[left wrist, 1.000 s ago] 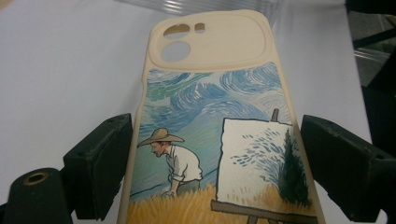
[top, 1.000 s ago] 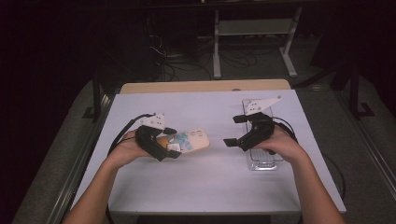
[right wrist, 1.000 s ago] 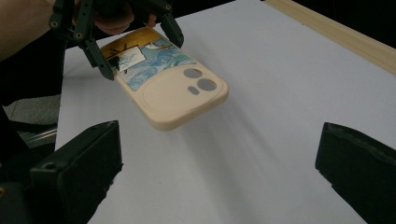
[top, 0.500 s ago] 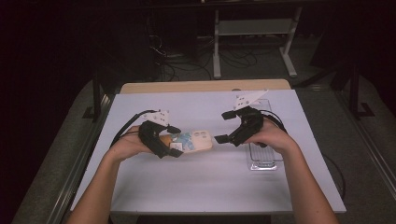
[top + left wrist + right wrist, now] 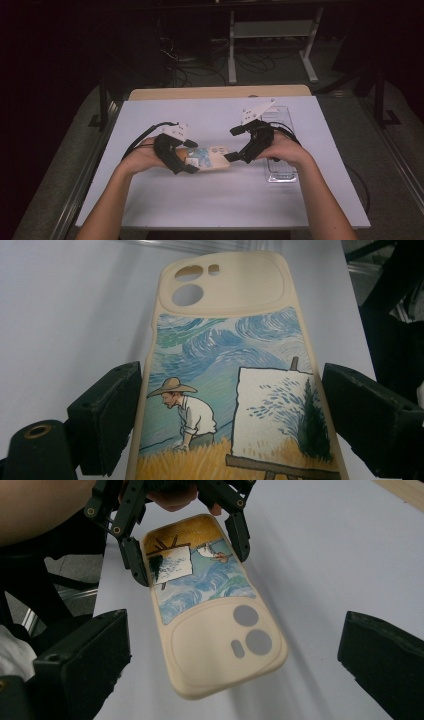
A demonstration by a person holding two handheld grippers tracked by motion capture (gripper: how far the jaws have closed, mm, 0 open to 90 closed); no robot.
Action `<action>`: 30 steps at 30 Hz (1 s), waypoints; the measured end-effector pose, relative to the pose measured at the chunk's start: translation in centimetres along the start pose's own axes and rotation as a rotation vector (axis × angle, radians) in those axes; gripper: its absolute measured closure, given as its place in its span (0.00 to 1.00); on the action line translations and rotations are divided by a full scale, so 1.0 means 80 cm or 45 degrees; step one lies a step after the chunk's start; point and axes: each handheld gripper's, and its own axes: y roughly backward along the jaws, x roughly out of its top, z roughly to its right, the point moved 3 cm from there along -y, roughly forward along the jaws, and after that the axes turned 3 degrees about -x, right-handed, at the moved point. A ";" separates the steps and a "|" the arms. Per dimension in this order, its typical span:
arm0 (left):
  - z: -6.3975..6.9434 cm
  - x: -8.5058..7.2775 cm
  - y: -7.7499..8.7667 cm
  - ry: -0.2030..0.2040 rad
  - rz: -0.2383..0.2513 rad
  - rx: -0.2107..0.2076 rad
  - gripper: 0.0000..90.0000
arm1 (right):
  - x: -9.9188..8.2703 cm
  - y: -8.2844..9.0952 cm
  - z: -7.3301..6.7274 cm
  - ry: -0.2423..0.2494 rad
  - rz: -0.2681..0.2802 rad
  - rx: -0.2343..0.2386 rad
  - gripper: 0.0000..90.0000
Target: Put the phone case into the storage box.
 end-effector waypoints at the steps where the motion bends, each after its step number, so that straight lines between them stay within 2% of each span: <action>1: 0.002 0.000 -0.002 -0.001 0.000 -0.003 0.13 | 0.000 -0.002 -0.001 0.008 -0.003 0.002 0.00; 6: 0.007 0.004 -0.004 -0.035 -0.011 -0.017 0.13 | -0.002 -0.007 -0.007 0.051 -0.034 0.025 0.00; 11: 0.011 0.006 -0.004 -0.043 0.001 -0.026 0.13 | -0.002 -0.013 -0.012 0.096 -0.063 0.031 0.00; 14: 0.012 0.007 -0.004 -0.053 0.004 -0.029 0.13 | -0.003 -0.018 -0.014 0.093 -0.081 0.037 0.00; 23: 0.019 0.009 -0.006 -0.083 -0.004 -0.052 0.13 | -0.004 -0.032 -0.020 0.133 -0.114 0.060 0.00; 25: 0.020 0.011 -0.006 -0.088 -0.003 -0.053 0.13 | -0.005 -0.037 -0.019 0.176 -0.115 0.068 0.00; 30: 0.025 0.014 -0.007 -0.110 -0.010 -0.059 0.13 | -0.007 -0.046 -0.023 0.194 -0.137 0.087 0.00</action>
